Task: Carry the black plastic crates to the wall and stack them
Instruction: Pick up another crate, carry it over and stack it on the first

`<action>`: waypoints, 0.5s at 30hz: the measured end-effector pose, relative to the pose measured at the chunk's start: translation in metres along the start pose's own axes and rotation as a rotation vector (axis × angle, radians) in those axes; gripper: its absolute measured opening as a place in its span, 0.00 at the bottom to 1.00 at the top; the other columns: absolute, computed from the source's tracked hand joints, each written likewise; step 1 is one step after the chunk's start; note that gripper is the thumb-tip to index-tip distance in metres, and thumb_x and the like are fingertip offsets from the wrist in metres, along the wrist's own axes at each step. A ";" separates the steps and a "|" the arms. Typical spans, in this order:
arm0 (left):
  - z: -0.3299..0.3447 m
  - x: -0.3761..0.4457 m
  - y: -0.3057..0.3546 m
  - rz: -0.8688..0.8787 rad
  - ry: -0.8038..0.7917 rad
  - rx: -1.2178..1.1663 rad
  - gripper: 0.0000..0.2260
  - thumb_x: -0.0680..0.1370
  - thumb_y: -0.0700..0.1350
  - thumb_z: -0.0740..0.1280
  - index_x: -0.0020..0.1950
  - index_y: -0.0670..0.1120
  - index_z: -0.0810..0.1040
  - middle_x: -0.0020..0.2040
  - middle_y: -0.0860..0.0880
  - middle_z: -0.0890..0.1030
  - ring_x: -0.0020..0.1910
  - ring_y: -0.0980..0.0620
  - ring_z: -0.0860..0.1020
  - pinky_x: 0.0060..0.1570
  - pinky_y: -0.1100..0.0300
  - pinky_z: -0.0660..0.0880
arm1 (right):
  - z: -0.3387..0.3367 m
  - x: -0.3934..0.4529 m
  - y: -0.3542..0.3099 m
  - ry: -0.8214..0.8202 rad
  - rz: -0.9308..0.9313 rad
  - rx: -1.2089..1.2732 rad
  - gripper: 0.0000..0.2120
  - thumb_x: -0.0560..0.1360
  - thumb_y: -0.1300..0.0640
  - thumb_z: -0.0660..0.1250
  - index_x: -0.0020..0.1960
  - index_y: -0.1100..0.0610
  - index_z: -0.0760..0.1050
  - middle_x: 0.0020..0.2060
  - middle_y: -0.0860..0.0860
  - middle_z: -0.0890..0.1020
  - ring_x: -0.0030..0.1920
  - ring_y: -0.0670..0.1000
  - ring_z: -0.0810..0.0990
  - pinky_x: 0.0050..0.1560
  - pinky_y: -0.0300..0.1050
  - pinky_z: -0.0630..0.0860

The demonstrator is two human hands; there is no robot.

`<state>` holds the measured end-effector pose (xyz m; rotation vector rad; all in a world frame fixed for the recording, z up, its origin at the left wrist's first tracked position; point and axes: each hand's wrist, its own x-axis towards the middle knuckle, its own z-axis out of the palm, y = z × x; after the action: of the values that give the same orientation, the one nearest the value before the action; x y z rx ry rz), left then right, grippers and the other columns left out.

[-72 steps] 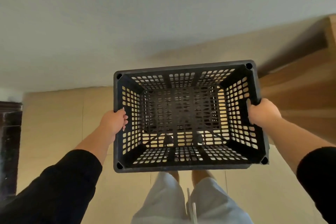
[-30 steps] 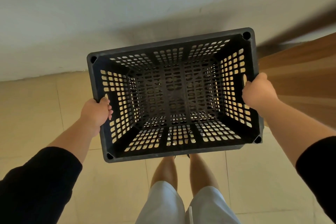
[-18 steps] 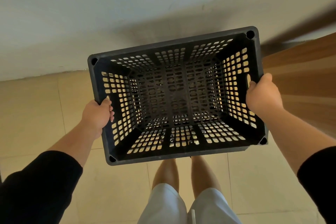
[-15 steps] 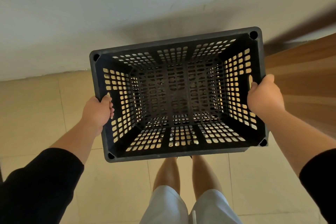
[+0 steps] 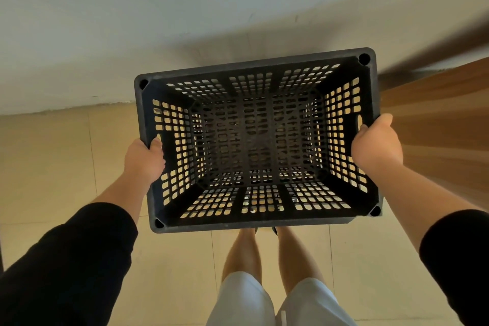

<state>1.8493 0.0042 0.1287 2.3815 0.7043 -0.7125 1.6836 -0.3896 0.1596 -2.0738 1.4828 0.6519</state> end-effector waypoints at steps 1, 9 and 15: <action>0.000 -0.001 0.001 -0.006 0.002 0.007 0.12 0.87 0.51 0.61 0.63 0.44 0.73 0.47 0.43 0.81 0.38 0.48 0.79 0.37 0.57 0.74 | -0.001 0.000 0.000 0.007 0.019 0.040 0.21 0.85 0.63 0.57 0.76 0.65 0.57 0.56 0.65 0.80 0.55 0.65 0.82 0.59 0.61 0.80; -0.001 -0.002 -0.001 -0.023 0.015 0.068 0.12 0.87 0.54 0.61 0.61 0.46 0.73 0.51 0.43 0.81 0.47 0.42 0.82 0.41 0.52 0.78 | -0.005 -0.013 -0.010 0.048 0.151 0.275 0.17 0.83 0.60 0.59 0.71 0.57 0.63 0.52 0.56 0.77 0.38 0.46 0.72 0.42 0.37 0.72; -0.001 -0.004 0.003 -0.036 -0.005 0.095 0.12 0.87 0.52 0.60 0.61 0.43 0.72 0.49 0.44 0.81 0.48 0.42 0.83 0.45 0.49 0.80 | -0.010 -0.023 -0.006 -0.063 -0.135 -0.557 0.20 0.82 0.58 0.66 0.73 0.58 0.69 0.45 0.53 0.73 0.56 0.50 0.77 0.70 0.52 0.67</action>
<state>1.8486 0.0011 0.1327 2.4573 0.7279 -0.7833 1.6834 -0.3781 0.1831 -2.5017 1.2019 1.1665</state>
